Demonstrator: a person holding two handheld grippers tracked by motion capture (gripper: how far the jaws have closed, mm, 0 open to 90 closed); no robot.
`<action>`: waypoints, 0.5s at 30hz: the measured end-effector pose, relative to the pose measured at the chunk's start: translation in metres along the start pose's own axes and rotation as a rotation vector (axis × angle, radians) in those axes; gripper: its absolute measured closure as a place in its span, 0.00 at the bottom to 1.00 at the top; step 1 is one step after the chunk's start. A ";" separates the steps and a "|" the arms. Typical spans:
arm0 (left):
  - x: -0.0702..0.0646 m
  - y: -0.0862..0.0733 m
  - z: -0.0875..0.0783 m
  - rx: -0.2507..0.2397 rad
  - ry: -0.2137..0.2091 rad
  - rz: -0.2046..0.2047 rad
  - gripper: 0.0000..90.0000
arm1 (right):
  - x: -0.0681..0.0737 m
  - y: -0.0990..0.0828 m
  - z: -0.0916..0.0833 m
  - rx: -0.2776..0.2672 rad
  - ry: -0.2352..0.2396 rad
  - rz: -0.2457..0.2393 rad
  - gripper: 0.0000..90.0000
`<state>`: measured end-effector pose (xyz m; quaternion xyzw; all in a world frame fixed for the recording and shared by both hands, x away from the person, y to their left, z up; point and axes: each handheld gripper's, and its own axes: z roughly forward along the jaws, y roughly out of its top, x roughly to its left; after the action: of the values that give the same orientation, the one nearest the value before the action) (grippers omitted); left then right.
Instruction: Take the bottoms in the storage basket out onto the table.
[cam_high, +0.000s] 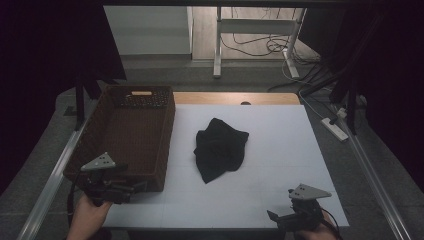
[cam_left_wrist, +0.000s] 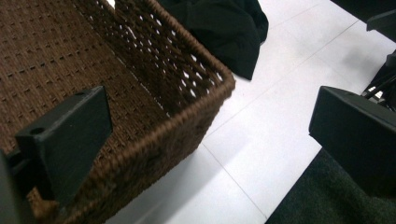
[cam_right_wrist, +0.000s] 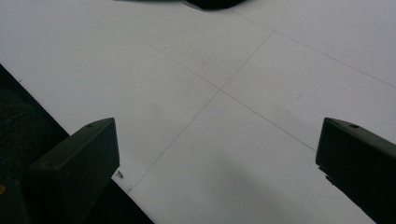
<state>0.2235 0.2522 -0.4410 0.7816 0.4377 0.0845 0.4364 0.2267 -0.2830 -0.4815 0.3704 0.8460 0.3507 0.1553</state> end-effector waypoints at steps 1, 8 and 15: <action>-0.001 -0.001 -0.001 0.000 0.005 0.000 0.00 | 0.000 0.000 0.000 0.000 0.000 -0.001 0.00; -0.002 -0.013 -0.009 -0.022 0.032 -0.009 0.01 | 0.000 0.000 0.000 0.000 -0.001 0.000 0.00; -0.004 -0.024 -0.019 -0.028 0.048 -0.022 0.01 | 0.000 0.000 0.000 0.003 -0.003 0.000 0.00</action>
<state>0.1970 0.2659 -0.4466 0.7681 0.4555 0.1046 0.4377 0.2268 -0.2826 -0.4817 0.3712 0.8462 0.3488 0.1562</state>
